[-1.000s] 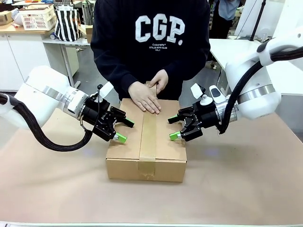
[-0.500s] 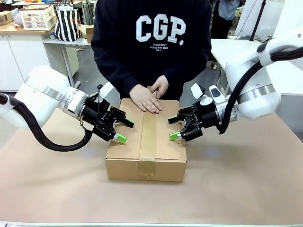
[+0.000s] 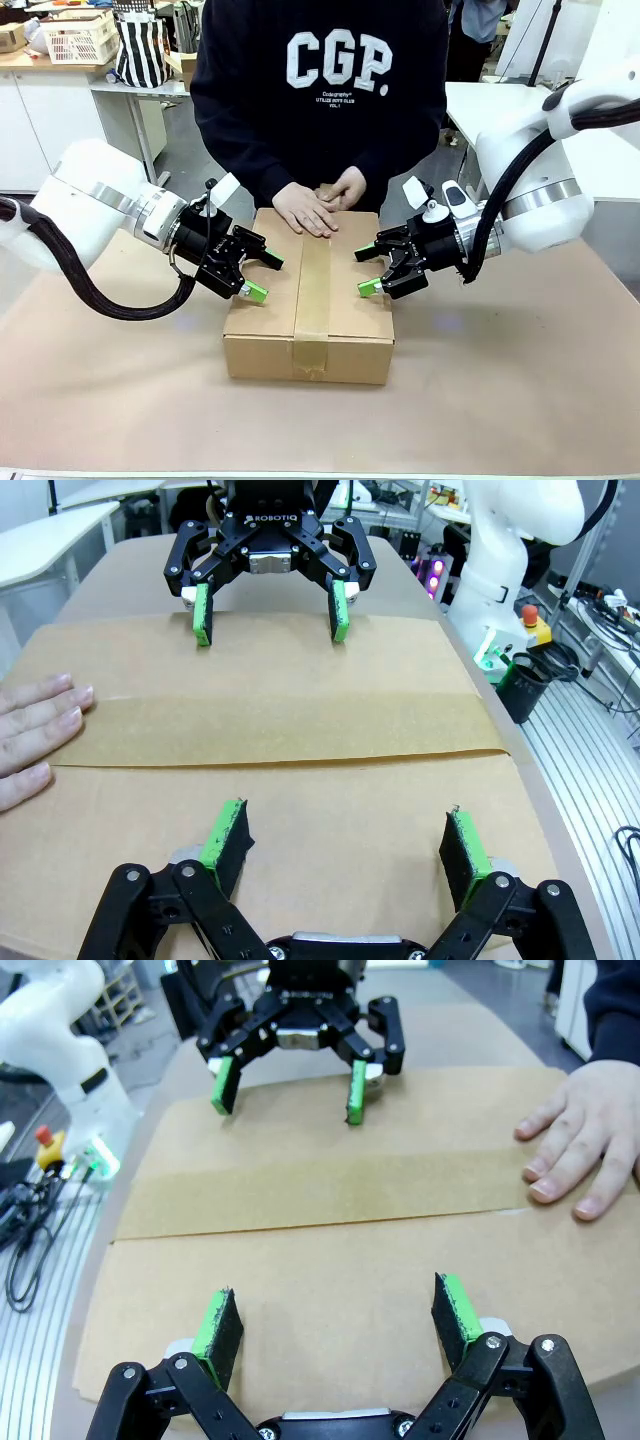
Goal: Pack the gift set into the box.
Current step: Press and hold the closed box until the human finishes sealing it.
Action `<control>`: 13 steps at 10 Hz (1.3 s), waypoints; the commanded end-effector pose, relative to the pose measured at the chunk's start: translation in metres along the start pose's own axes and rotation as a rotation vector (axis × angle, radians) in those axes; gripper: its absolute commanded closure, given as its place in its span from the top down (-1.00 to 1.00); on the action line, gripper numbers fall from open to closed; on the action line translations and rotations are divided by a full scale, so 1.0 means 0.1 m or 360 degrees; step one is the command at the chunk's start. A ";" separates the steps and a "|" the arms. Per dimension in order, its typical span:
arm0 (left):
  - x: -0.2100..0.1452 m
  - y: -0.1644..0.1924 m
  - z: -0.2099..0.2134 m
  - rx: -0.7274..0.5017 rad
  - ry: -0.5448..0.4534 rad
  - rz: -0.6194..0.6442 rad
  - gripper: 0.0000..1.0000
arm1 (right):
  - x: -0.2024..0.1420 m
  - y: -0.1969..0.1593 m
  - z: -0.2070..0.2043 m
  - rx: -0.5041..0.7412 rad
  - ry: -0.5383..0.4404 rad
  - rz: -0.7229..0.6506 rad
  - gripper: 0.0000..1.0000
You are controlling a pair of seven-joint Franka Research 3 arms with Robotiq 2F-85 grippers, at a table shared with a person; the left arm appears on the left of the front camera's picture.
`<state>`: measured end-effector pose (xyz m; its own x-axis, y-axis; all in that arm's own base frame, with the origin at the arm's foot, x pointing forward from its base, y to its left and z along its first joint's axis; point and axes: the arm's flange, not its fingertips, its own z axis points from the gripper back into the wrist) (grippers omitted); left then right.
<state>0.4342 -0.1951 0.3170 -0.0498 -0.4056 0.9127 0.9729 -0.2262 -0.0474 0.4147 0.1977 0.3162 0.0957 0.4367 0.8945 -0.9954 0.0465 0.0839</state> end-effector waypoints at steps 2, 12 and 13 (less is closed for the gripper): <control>-0.02 -0.02 -0.01 -0.0003 0.0007 0.0000 1.00 | -0.03 0.01 0.00 0.0009 0.0012 -0.0007 1.00; -0.02 -0.02 -0.01 -0.0003 0.0007 0.0000 1.00 | -0.03 0.01 0.00 0.0009 0.0012 -0.0007 1.00; -0.02 -0.02 -0.01 -0.0003 0.0007 0.0000 1.00 | -0.03 0.01 0.00 0.0009 0.0012 -0.0007 1.00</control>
<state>0.4340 -0.1952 0.3163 -0.0488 -0.4060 0.9126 0.9727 -0.2268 -0.0489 0.4145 0.1976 0.3154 0.0972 0.4371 0.8942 -0.9953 0.0464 0.0855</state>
